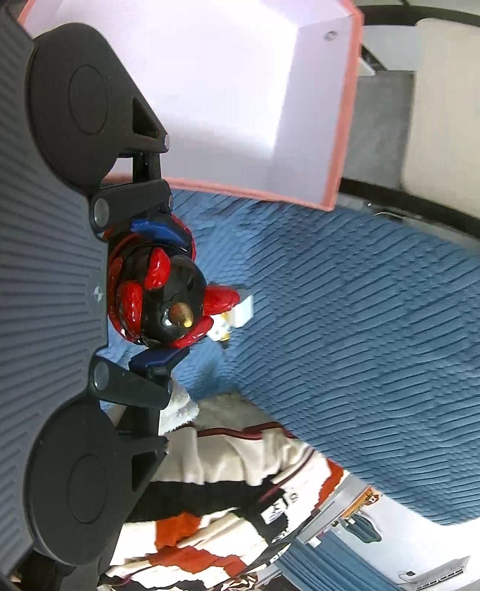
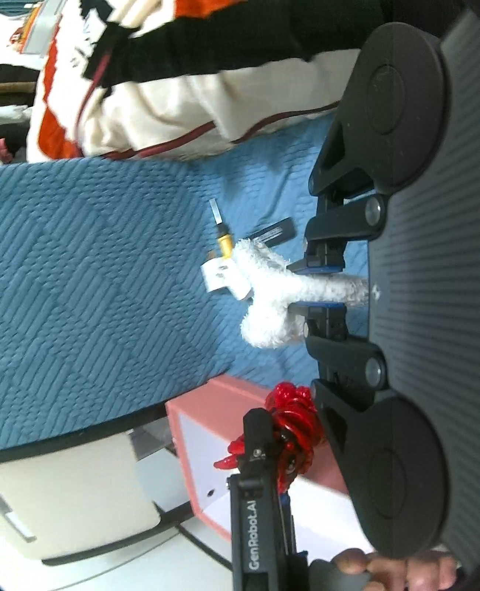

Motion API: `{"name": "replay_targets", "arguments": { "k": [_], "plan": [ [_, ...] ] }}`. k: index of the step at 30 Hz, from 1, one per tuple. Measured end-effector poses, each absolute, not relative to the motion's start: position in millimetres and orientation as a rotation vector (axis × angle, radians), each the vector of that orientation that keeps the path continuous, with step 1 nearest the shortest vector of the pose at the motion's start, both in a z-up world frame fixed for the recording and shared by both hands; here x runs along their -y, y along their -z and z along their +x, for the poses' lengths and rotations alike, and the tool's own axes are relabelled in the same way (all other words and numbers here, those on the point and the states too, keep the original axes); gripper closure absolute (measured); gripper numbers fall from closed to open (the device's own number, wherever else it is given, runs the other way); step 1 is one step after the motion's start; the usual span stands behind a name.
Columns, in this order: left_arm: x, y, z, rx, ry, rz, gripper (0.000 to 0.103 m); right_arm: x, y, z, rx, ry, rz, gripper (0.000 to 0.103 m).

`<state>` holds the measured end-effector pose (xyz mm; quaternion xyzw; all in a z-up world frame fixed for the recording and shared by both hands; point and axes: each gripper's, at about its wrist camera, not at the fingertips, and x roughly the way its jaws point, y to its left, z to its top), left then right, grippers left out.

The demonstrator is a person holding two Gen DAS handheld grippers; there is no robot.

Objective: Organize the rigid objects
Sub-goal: 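Carry the figurine in left tool while right tool carries the toy over the pink box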

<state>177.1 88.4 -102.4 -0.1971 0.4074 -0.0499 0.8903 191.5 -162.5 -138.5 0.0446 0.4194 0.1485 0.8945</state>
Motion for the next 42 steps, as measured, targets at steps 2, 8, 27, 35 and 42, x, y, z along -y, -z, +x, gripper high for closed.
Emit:
{"name": "replay_targets", "arguments": {
  "k": [2, 8, 27, 35, 42],
  "plan": [
    [-96, 93, 179, -0.836, 0.106, -0.404, 0.04, 157, 128, 192, -0.855, -0.322, 0.089, 0.086],
    [-121, 65, 179, -0.796, 0.081, -0.382, 0.04, 135, 98, 202, -0.816, -0.376, 0.074, 0.086],
    [-259, 40, 146, -0.729, -0.059, -0.444, 0.04, -1, 53, 198, -0.767, -0.572, 0.019, 0.086],
    [-304, 96, 127, -0.813, -0.122, -0.467, 0.04, -49, 103, 191, -0.893, -0.612, -0.036, 0.086],
    [-318, 136, 123, -0.878, -0.172, -0.46, 0.04, -76, 150, 179, -0.998, -0.608, -0.095, 0.086]
  ]
}}
